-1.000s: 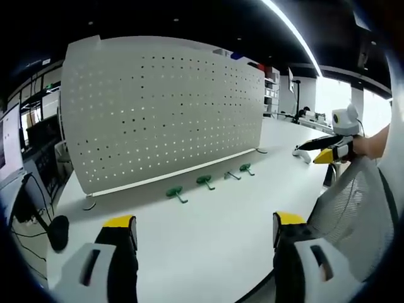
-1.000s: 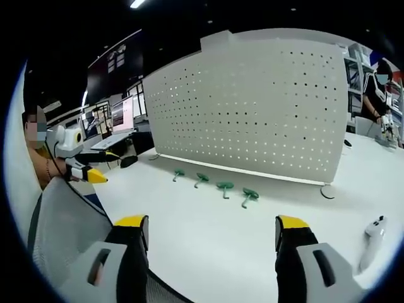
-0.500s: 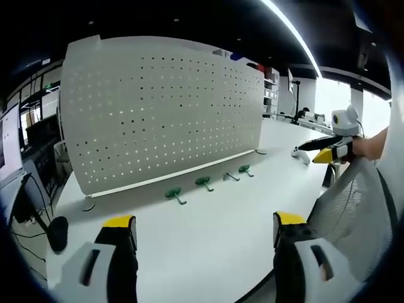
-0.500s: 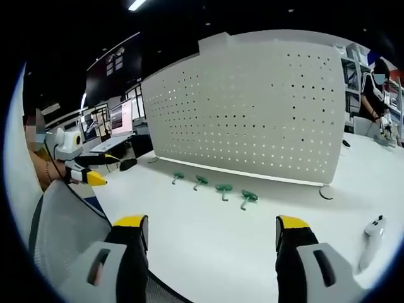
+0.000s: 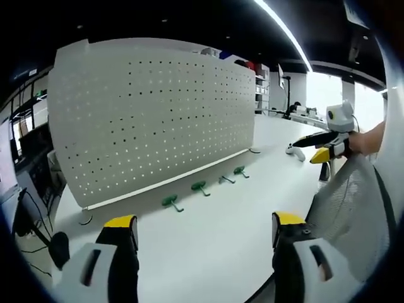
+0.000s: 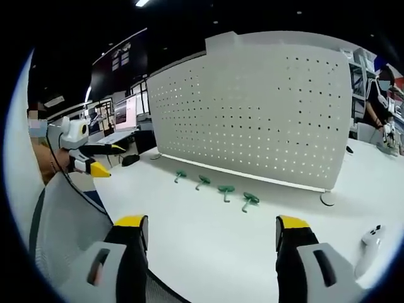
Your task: Insert the hook assembly into the mounting plate slot until the hook locks in place.
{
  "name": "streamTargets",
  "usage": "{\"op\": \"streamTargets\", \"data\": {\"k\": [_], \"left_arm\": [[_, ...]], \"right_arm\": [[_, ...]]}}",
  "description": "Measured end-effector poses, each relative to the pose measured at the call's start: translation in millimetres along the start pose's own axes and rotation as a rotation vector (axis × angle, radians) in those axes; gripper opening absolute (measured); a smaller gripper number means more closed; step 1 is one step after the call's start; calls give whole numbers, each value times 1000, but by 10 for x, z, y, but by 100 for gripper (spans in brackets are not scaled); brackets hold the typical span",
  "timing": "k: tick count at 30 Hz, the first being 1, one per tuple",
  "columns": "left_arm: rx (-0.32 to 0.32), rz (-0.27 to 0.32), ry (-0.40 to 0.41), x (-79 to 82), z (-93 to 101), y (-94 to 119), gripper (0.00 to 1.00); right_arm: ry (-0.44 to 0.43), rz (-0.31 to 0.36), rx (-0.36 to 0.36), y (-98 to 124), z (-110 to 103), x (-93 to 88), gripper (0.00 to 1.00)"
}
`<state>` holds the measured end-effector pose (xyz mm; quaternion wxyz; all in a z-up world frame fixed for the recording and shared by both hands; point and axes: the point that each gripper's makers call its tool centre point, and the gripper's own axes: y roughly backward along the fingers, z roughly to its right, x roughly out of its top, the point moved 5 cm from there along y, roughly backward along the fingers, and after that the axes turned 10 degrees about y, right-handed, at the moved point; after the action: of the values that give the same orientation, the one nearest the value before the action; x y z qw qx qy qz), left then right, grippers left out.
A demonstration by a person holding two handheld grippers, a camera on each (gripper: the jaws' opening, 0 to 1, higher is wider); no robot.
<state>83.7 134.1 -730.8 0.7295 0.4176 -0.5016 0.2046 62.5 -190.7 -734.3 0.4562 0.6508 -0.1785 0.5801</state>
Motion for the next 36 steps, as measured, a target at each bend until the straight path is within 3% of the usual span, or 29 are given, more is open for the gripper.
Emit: {"op": "streamTargets", "data": {"k": [7, 18, 36], "left_arm": [[-14, -21, -22, 51, -32, -97, 89], [-102, -85, -111, 108, -14, -263, 87], [-167, -187, -205, 168, -167, -531, 87]], "right_arm": [[13, 2, 0, 14, 48, 44, 81], [34, -7, 29, -48, -7, 51, 80], [51, -13, 45, -74, -28, 82, 79]]}}
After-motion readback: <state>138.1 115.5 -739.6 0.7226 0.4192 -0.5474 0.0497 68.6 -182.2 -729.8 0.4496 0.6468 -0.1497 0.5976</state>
